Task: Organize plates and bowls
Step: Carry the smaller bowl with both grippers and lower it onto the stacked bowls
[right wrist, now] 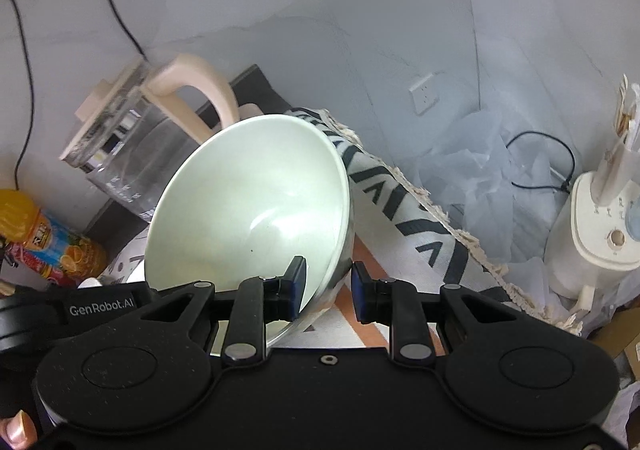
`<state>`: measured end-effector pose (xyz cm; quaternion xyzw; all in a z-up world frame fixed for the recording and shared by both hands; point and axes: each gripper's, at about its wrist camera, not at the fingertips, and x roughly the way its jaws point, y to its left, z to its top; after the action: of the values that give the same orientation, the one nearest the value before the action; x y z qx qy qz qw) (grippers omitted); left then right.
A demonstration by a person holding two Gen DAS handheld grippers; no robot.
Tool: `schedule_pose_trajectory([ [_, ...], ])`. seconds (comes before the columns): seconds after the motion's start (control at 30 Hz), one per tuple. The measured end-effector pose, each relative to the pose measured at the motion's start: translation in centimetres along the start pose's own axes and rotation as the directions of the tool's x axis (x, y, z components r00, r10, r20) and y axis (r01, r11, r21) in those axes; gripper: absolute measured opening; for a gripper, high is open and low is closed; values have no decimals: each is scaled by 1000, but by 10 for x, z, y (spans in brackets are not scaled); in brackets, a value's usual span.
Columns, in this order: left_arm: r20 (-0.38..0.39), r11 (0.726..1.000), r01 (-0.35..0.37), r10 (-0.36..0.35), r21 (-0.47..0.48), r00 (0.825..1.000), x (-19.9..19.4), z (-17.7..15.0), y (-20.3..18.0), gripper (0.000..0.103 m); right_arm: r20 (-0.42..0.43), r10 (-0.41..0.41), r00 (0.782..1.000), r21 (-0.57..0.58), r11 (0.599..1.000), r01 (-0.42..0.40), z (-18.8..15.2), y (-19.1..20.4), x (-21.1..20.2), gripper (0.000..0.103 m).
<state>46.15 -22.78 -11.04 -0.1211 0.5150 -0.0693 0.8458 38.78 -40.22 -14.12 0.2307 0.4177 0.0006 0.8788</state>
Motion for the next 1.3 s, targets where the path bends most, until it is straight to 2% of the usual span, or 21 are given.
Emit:
schedule_pose_trajectory([
  [0.7,82,999,-36,37,-18,996,-65,-43,11,16,75,51,996,-100,994,-43,-25,28,-57,24],
  [0.97,106,997,-55,60,-46,993,-91,-66,23,16,75,85,994,-137,988,-74,-41,37,-72,24],
  [1.3,118,989,-93,106,-114,987,-115,-98,56,16,49,146,988,-186,973,-135,-73,58,-79,24],
])
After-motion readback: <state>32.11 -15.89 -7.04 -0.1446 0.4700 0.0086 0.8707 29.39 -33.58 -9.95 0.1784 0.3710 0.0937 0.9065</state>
